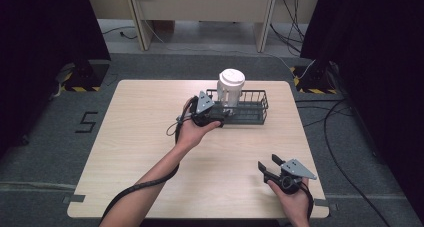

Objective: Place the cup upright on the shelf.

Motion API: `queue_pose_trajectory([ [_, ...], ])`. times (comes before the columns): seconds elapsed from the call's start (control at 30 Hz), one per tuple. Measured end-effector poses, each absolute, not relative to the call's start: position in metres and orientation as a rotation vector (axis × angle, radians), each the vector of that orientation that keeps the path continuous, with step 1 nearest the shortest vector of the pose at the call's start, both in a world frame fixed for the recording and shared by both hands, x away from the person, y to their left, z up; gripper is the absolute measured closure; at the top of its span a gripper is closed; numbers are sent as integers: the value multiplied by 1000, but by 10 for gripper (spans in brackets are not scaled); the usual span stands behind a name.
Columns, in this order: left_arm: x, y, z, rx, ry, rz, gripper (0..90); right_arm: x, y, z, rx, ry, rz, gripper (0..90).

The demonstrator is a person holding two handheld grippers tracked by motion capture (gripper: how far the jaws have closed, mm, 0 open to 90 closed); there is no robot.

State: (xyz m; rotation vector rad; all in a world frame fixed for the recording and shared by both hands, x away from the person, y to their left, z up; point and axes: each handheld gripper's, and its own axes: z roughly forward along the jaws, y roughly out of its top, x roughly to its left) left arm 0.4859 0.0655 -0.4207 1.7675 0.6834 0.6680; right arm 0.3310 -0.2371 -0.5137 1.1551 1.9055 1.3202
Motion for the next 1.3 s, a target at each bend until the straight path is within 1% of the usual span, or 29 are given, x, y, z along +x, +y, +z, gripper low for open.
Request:
queue_pose_trajectory([
  [0.67, 449, 110, -419, 1764, 668, 702, 145, 332, -237, -514, 1157, 1906, 1314, 377],
  [1.13, 420, 157, -428, 1750, 692, 724, 144, 330, -241, -514, 1158, 1880, 1329, 378],
  [1.3, 408, 175, -435, 1743, 713, 756, 144, 329, -242, -514, 1157, 1878, 1327, 378],
])
